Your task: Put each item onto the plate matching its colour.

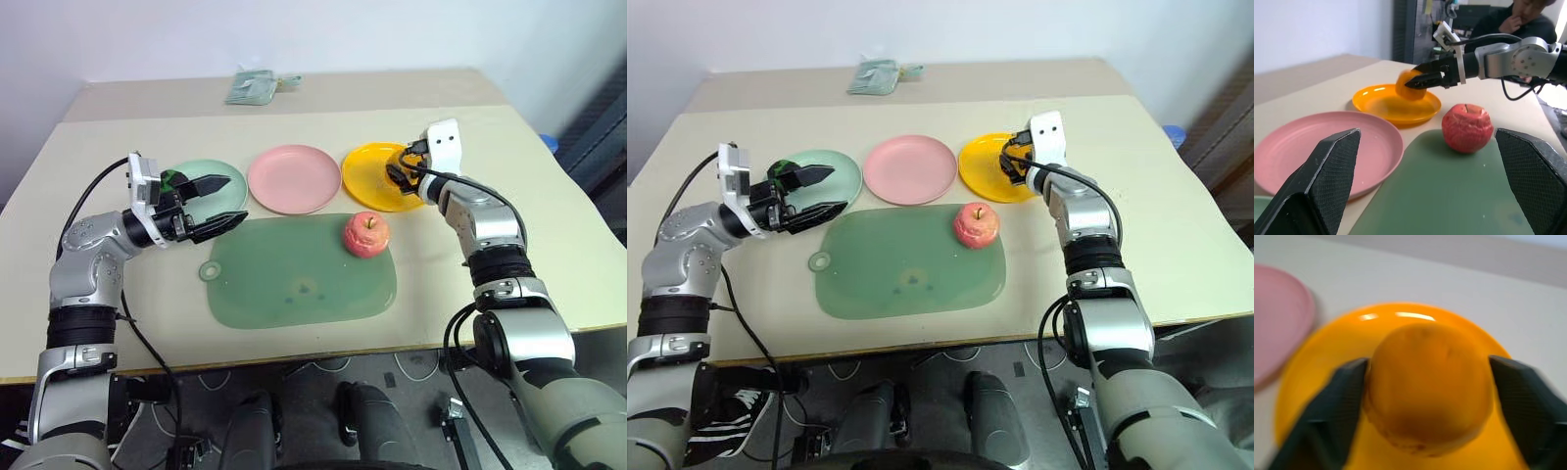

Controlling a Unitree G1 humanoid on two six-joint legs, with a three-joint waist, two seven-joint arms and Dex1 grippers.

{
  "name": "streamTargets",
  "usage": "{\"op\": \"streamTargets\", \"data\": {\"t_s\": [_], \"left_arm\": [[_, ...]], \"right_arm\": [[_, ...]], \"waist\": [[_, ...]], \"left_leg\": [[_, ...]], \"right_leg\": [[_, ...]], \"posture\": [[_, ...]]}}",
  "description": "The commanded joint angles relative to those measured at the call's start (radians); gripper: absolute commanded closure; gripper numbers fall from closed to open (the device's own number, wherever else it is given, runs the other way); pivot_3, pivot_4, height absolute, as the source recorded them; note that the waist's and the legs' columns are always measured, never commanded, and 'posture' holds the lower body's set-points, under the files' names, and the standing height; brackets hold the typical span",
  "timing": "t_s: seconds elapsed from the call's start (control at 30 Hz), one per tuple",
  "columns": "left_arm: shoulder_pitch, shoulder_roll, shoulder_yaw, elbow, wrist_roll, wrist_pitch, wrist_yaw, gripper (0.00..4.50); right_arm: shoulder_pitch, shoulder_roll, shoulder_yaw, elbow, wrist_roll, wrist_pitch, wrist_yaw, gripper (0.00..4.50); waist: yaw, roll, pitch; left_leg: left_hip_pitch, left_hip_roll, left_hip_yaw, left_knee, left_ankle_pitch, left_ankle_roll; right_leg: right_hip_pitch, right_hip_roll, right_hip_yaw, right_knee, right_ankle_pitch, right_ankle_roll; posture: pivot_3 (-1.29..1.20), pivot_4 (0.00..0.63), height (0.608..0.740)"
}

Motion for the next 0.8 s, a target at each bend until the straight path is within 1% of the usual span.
{"op": "streamTargets", "data": {"t_s": [0.03,0.1,0.17,0.23,0.27,0.33,0.37,0.43,0.47,0.5,0.57,0.63,0.73,0.8], "left_arm": [[-0.004,0.011,0.003,-0.032,-0.003,-0.012,-0.002,0.00],[-0.002,0.013,0.003,-0.037,-0.006,-0.008,-0.005,0.00],[0.001,0.013,0.004,-0.048,-0.021,0.005,-0.016,0.00],[0.004,0.011,0.008,-0.060,-0.037,0.013,-0.030,0.00],[0.007,0.013,0.005,-0.067,-0.048,0.027,-0.048,0.00],[0.013,0.019,-0.002,-0.077,-0.061,0.049,-0.074,0.00],[0.016,0.024,-0.008,-0.080,-0.066,0.060,-0.092,0.00],[0.020,0.039,-0.025,-0.085,-0.073,0.085,-0.131,0.00],[0.021,0.044,-0.031,-0.086,-0.072,0.093,-0.145,0.00],[0.022,0.047,-0.044,-0.078,-0.049,0.057,-0.167,0.00],[0.021,0.047,-0.064,-0.061,-0.008,0.000,-0.192,0.00],[0.013,0.044,-0.072,-0.048,-0.004,0.000,-0.197,0.00],[0.006,0.040,-0.084,-0.043,0.009,-0.022,-0.201,0.00],[0.001,0.038,-0.085,-0.049,0.000,-0.011,-0.199,0.00]], "right_arm": [[-0.050,-0.006,-0.033,-0.059,0.008,-0.073,-0.005,0.04],[-0.050,-0.003,-0.071,-0.127,0.056,-0.121,0.018,0.04],[-0.019,0.002,-0.111,-0.263,0.150,-0.117,0.100,0.04],[0.040,-0.006,-0.130,-0.421,0.278,0.004,0.216,0.04],[0.097,-0.034,-0.106,-0.537,0.327,0.075,0.288,0.04],[0.192,-0.100,-0.051,-0.711,0.376,0.205,0.372,0.04],[0.232,-0.135,-0.021,-0.775,0.369,0.237,0.396,0.04],[0.289,-0.194,0.027,-0.860,0.352,0.323,0.399,0.04],[0.303,-0.208,0.038,-0.885,0.348,0.359,0.389,0.04],[0.315,-0.220,0.046,-0.905,0.346,0.391,0.381,0.04],[0.329,-0.225,0.046,-0.933,0.360,0.439,0.372,0.04],[0.338,-0.222,0.042,-0.951,0.373,0.475,0.366,0.04],[0.362,-0.242,0.083,-0.959,0.322,0.483,0.361,0.04],[0.369,-0.238,0.084,-0.960,0.325,0.500,0.358,0.04]], "waist": [[0.000,0.000,0.000],[0.000,0.000,0.000],[0.000,0.001,0.000],[0.001,0.001,0.000],[0.004,0.000,0.000],[0.011,0.000,0.000],[0.015,0.000,0.000],[0.023,0.000,0.000],[0.023,0.000,0.000],[0.023,0.000,0.000],[0.025,0.000,0.000],[0.027,0.000,0.000],[0.030,0.000,0.000],[0.033,0.000,0.000]], "left_leg": [[0.000,0.000,0.000,0.000,0.000,0.000],[0.000,0.000,0.000,0.000,0.000,0.000],[0.000,0.000,0.000,0.000,0.000,0.000],[0.000,0.000,0.000,0.000,0.000,0.000],[0.000,0.000,-0.001,0.000,0.000,0.000],[0.001,0.001,-0.002,-0.001,0.000,0.000],[0.001,0.001,-0.002,0.000,0.000,0.000],[0.001,0.000,-0.001,0.001,0.000,0.000],[0.001,0.000,-0.001,0.001,0.000,0.000],[0.001,0.000,0.000,0.001,0.000,0.000],[0.001,0.000,0.000,0.002,0.000,0.000],[0.001,0.000,-0.001,0.002,0.000,0.000],[0.000,0.000,-0.001,0.002,0.000,0.000],[0.000,0.000,-0.001,0.002,0.000,0.000]], "right_leg": [[0.000,0.000,0.000,0.000,0.000,0.000],[0.000,0.000,0.000,0.000,0.000,0.000],[0.000,0.000,0.000,0.000,0.000,0.000],[0.000,0.000,0.000,0.000,0.000,0.000],[0.000,0.000,0.000,0.000,0.000,0.000],[0.002,0.001,-0.001,0.000,0.000,0.000],[0.002,0.000,-0.001,-0.001,0.000,0.000],[0.002,0.000,-0.001,-0.001,0.000,0.000],[0.002,-0.001,-0.001,-0.001,-0.002,-0.003],[0.002,-0.001,0.000,-0.001,-0.002,-0.003],[0.001,-0.001,0.000,0.000,-0.002,-0.004],[0.001,0.000,0.000,0.000,-0.002,-0.005],[0.001,0.000,0.000,-0.001,-0.002,-0.004],[0.001,0.000,0.000,-0.001,-0.002,-0.004]], "posture": [[0.00,0.150,0.740],[0.00,0.150,0.740],[0.00,0.150,0.740],[0.00,0.150,0.740],[0.00,0.150,0.740],[0.00,0.150,0.740],[0.00,0.150,0.740],[0.00,0.150,0.740],[0.00,0.150,0.740],[0.00,0.150,0.740],[0.00,0.150,0.740],[0.00,0.150,0.740],[0.00,0.150,0.740],[0.00,0.150,0.740]]}}
